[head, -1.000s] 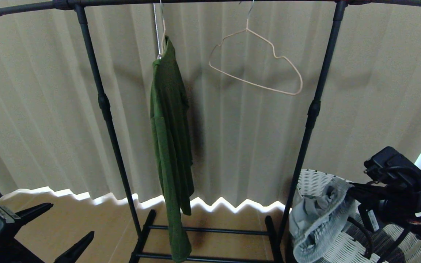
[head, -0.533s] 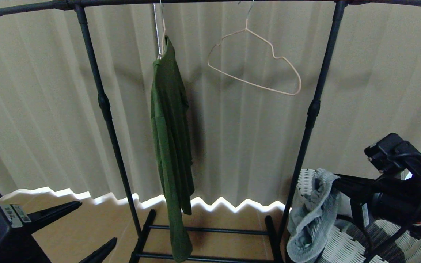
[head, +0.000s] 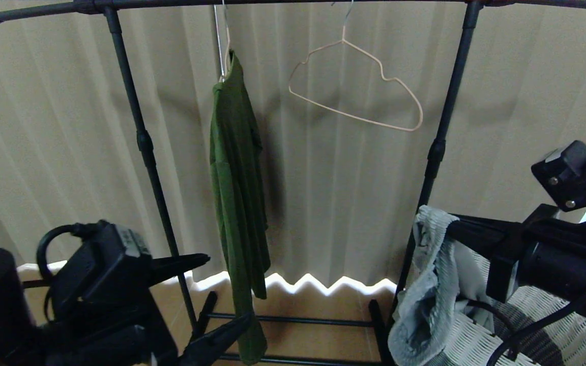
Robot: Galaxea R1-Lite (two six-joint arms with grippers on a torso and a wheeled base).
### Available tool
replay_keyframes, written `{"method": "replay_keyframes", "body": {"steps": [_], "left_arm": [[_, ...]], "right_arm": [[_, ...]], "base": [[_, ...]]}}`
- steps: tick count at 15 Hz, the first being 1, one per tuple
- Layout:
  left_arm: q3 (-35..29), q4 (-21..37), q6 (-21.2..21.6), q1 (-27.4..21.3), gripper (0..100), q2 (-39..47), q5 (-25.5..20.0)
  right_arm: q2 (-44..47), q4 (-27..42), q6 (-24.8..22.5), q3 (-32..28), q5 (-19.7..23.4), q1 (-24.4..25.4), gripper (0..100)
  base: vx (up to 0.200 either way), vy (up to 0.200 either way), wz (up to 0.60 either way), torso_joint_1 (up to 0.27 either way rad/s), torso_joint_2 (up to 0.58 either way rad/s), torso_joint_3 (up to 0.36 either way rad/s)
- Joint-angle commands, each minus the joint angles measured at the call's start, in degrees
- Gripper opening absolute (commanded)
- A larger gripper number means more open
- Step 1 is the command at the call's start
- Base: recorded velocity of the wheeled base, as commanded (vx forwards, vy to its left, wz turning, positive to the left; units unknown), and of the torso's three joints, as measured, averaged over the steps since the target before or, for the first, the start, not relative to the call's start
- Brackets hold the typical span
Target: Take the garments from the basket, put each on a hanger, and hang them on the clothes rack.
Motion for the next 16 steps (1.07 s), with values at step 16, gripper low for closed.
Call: {"method": "replay_keyframes", "body": {"steps": [16], "left_arm": [[-12.66,-0.36,-23.01,-17.34,100,24.45,0.31]], "right_arm": [[-2.78,-1.85,4.78,-6.80,14.61,4.93,0]], "base": [[0.000,0.000,0.00,0.000,0.00,0.000]]}}
